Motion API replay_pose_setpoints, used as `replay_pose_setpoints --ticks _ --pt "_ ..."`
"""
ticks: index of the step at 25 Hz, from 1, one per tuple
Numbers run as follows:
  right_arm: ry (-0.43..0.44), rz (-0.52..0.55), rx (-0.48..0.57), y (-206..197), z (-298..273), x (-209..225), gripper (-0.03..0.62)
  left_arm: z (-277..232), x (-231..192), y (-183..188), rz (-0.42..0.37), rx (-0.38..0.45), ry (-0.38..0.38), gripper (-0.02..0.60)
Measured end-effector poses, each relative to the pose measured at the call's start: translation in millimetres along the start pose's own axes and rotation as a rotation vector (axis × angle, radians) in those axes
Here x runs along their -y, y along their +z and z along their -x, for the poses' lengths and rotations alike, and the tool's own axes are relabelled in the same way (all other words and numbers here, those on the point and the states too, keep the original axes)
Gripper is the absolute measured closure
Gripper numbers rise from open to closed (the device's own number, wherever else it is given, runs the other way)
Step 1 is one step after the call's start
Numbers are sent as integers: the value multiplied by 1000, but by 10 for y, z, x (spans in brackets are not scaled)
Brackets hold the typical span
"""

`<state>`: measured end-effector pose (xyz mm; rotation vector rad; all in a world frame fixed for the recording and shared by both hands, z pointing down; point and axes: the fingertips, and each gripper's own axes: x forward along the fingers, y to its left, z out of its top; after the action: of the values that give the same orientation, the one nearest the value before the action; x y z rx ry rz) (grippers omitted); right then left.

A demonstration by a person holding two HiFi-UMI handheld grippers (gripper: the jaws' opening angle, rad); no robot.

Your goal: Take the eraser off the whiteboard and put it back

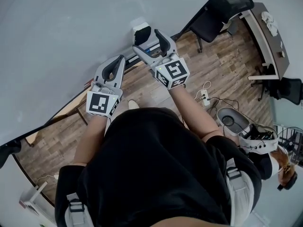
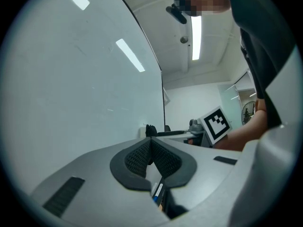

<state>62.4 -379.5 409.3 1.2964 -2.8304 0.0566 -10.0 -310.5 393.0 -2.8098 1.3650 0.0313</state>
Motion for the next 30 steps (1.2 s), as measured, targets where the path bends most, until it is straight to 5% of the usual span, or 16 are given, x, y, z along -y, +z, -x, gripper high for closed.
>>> replay_pose_setpoints --ticks 14,21,30 --pt "-93 -8 -31 -154 -229 119 237 -50 -142 -110 19 -12 -31 586" --pt "-91 -9 -29 -153 -277 107 360 -69 -215 -104 22 -12 -30 586" --pt "-91 -18 -30 -148 -236 88 369 -12 -171 -125 28 -8 -27 586"
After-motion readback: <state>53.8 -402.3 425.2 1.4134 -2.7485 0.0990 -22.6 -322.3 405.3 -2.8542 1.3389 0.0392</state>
